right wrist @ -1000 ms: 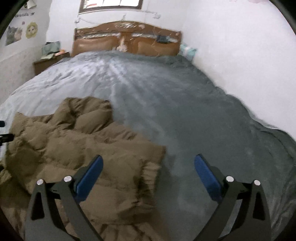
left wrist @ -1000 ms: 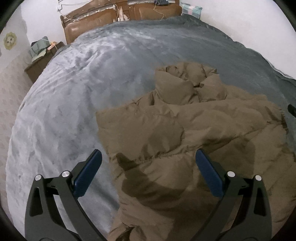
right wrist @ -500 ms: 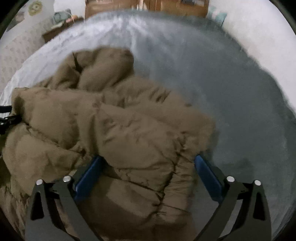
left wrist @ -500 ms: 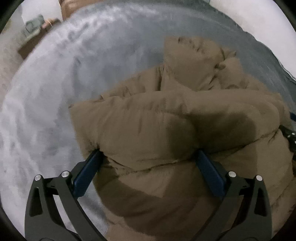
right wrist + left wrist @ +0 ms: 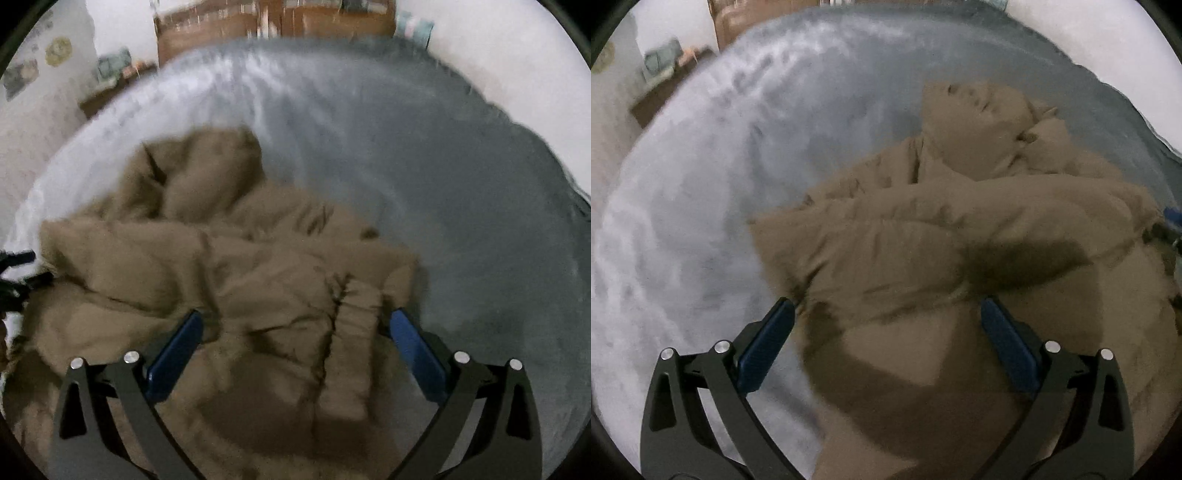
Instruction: Fold large clothes
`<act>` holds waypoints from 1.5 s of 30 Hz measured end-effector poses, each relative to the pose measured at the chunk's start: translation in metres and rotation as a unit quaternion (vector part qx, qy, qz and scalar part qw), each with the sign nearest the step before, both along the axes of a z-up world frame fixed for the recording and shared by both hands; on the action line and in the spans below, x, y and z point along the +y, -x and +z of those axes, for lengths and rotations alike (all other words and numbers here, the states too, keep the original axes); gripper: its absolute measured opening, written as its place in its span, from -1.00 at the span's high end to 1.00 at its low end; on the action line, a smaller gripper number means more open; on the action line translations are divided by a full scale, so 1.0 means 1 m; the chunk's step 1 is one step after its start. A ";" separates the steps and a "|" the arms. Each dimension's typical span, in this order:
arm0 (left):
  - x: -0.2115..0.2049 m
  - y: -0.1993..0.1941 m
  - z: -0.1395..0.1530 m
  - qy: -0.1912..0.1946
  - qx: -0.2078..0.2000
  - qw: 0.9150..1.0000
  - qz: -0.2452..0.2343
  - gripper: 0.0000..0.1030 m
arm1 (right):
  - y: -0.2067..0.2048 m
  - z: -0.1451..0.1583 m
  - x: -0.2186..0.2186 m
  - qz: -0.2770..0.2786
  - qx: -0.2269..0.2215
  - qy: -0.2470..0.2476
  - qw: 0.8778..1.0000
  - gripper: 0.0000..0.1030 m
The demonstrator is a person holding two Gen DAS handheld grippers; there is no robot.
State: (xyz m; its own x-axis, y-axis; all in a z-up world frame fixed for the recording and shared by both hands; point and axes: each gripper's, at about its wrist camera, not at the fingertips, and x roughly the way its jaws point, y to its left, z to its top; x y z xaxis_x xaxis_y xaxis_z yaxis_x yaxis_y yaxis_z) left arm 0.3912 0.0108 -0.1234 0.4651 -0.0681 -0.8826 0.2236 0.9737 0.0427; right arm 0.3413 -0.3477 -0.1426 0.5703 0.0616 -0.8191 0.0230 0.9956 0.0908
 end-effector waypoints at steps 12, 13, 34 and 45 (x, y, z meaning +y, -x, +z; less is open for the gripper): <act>-0.012 0.069 0.004 0.011 -0.029 0.999 -0.004 -0.94 | 0.050 -0.002 0.028 0.009 0.001 0.020 1.000 -0.96; -0.011 0.067 -0.001 0.010 -0.023 1.000 -0.004 -0.94 | 0.050 -0.006 0.031 0.015 0.007 0.023 1.000 -0.96; -0.008 0.052 -0.046 0.006 0.043 0.999 -0.004 -0.94 | 0.040 -0.052 0.034 0.027 0.082 0.034 0.996 -0.97; 0.024 0.138 0.046 0.046 -0.069 0.996 0.028 -0.94 | 0.155 0.029 0.013 -0.011 -0.059 0.001 0.998 -0.97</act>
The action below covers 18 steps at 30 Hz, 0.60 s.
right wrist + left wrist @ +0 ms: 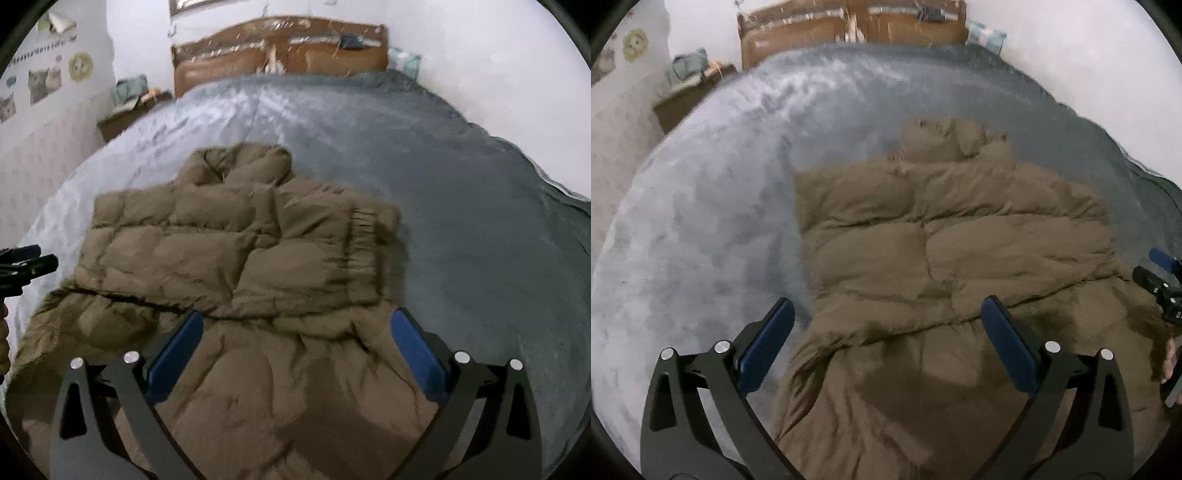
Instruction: Fold large clothes
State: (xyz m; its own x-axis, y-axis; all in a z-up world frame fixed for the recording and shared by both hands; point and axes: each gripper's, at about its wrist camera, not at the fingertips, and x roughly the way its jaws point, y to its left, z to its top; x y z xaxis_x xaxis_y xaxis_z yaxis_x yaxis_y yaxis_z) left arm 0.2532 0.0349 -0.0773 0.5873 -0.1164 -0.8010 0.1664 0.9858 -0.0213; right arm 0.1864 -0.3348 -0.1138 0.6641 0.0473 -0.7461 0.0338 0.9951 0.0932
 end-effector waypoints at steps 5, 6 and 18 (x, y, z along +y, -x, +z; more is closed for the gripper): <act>0.004 0.037 0.020 -0.012 -0.031 0.999 0.009 -0.94 | 0.039 0.005 -0.017 -0.041 0.001 -0.034 0.999 -0.97; 0.007 0.048 0.021 -0.017 -0.034 0.999 0.013 -0.94 | 0.044 0.007 -0.019 -0.047 -0.001 -0.039 0.998 -0.97; 0.047 0.145 0.042 -0.033 -0.029 0.998 0.036 -0.94 | 0.088 0.041 -0.009 -0.077 -0.031 -0.006 0.997 -0.97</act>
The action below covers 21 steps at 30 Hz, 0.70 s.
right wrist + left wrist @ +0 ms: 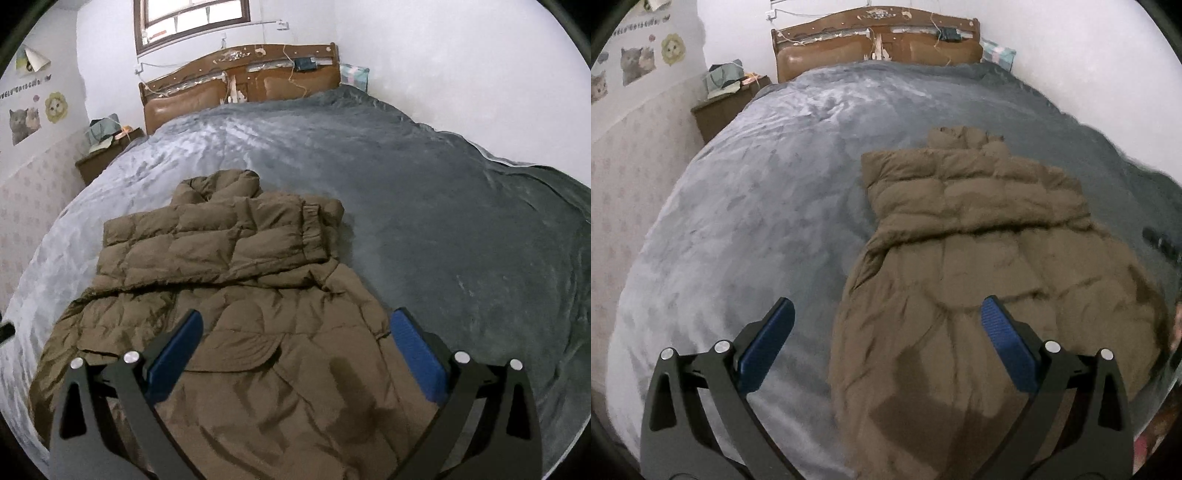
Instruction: Fold large clothes
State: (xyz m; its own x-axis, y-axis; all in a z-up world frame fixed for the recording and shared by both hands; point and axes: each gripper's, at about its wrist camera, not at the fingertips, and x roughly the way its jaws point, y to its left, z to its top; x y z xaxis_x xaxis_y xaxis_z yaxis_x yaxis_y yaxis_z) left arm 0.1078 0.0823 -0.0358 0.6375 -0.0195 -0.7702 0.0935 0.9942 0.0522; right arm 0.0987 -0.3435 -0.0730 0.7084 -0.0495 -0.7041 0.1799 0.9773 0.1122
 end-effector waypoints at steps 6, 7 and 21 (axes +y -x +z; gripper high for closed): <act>0.021 0.046 -0.006 0.012 -0.007 1.000 0.009 -0.94 | 0.018 0.001 -0.007 -0.024 0.008 -0.019 1.000 -0.97; 0.023 0.050 -0.008 0.015 -0.010 1.000 0.015 -0.94 | 0.024 0.000 -0.008 -0.025 0.009 -0.025 0.999 -0.97; 0.015 0.081 -0.064 0.047 -0.009 0.995 0.084 -0.94 | 0.088 -0.040 0.008 -0.015 -0.017 -0.028 0.999 -0.97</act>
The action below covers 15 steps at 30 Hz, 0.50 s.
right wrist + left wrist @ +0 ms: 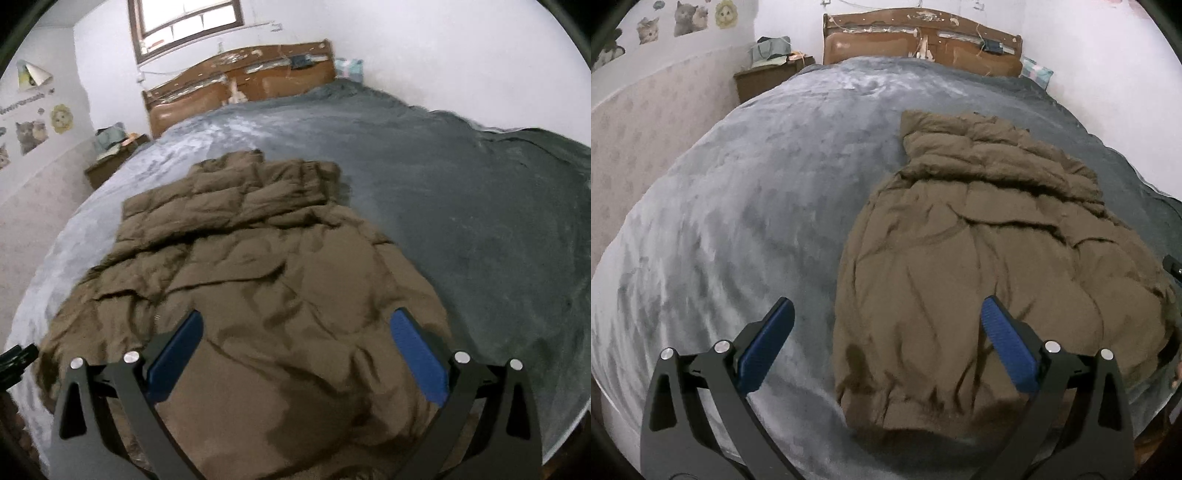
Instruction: Fold large clothes
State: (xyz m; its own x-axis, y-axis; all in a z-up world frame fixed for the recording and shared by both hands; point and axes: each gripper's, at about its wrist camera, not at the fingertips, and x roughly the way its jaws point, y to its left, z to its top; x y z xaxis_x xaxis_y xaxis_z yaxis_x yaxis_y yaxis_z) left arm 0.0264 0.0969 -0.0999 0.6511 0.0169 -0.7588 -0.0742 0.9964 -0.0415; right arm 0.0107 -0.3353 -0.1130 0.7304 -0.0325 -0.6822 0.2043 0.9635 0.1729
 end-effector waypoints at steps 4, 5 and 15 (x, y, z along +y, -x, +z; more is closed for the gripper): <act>0.003 0.014 -0.003 0.006 -0.009 1.000 -0.003 -0.94 | 0.019 -0.003 0.005 0.000 -0.020 0.019 1.000 -0.97; 0.003 0.016 -0.005 0.007 -0.011 1.000 -0.001 -0.94 | 0.026 -0.004 0.007 0.002 -0.027 0.031 0.999 -0.97; -0.010 0.025 -0.031 0.005 -0.012 1.000 -0.004 -0.91 | 0.074 -0.029 -0.015 -0.018 -0.042 0.022 0.999 -0.97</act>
State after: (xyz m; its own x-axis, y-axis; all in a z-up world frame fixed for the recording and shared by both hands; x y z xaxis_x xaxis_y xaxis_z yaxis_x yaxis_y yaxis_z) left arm 0.0013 0.0869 -0.1306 0.6695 0.0042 -0.7428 -0.0650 0.9965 -0.0529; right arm -0.0629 -0.3503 -0.1417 0.7823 -0.0875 -0.6167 0.2254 0.9628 0.1493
